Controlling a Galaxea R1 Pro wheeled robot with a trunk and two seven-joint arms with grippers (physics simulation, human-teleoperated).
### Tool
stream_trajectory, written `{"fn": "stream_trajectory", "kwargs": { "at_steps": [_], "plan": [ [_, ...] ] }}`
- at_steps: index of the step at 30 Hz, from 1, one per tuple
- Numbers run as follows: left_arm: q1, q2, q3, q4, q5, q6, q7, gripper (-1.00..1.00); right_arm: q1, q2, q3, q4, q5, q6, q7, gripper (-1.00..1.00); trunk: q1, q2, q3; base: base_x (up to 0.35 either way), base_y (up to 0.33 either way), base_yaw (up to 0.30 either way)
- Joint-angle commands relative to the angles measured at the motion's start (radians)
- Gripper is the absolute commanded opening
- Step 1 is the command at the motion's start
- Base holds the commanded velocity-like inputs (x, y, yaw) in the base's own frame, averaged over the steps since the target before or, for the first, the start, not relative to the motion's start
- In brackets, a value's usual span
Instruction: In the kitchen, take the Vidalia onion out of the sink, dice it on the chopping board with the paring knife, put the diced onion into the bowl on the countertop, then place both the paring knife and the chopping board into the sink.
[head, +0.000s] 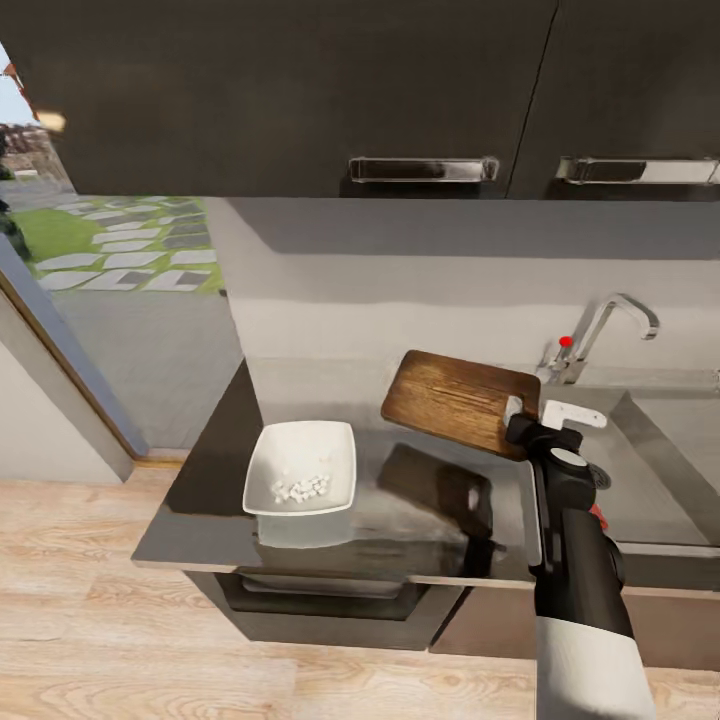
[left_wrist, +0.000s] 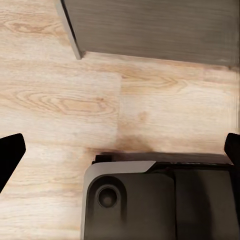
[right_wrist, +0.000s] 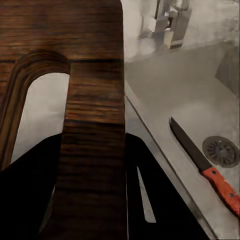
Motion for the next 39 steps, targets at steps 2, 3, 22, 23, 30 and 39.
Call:
{"fn": "stream_trajectory", "kwargs": {
  "at_steps": [2, 3, 22, 23, 30, 39],
  "plan": [
    [0.0, 0.0, 0.002, -0.001, 0.006, 0.0, -0.007, 1.0, -0.001, 0.001, 0.0, 0.0, -0.012, 0.002, -0.034, -1.0, 0.001, -0.002, -0.002, 0.0, -0.306, 0.0],
    [0.0, 0.0, 0.002, -0.002, 0.006, 0.0, -0.007, 1.0, -0.001, 0.001, 0.001, 0.001, -0.012, 0.002, -0.048, -1.0, 0.001, -0.002, -0.002, 0.0, -0.306, 0.0],
    [0.0, 0.0, 0.002, -0.004, 0.003, -0.001, -0.006, 1.0, -0.019, -0.064, -0.044, 0.255, -0.302, -0.142, -0.641, -1.0, 0.001, -0.002, -0.002, 0.0, -0.288, 0.0],
    [0.0, 0.0, 0.002, -0.005, 0.003, -0.001, -0.006, 1.0, -0.025, -0.083, -0.044, 0.259, -0.337, -0.144, -0.659, -1.0, 0.001, -0.002, -0.002, 0.0, -0.202, 0.0],
    [0.0, 0.0, 0.002, -0.01, 0.003, -0.001, -0.006, 1.0, -0.149, -0.195, -0.044, 0.375, -0.516, -0.151, -0.83, -1.0, 0.001, -0.002, -0.002, 0.0, -0.031, 0.0],
    [0.0, 0.0, 0.002, -0.011, 0.003, -0.001, -0.006, 1.0, -0.233, -0.212, -0.044, 0.59, -0.521, -0.275, -0.862, -1.0, 0.001, -0.002, -0.002, 0.0, 0.0, 0.0]
  ]
}}
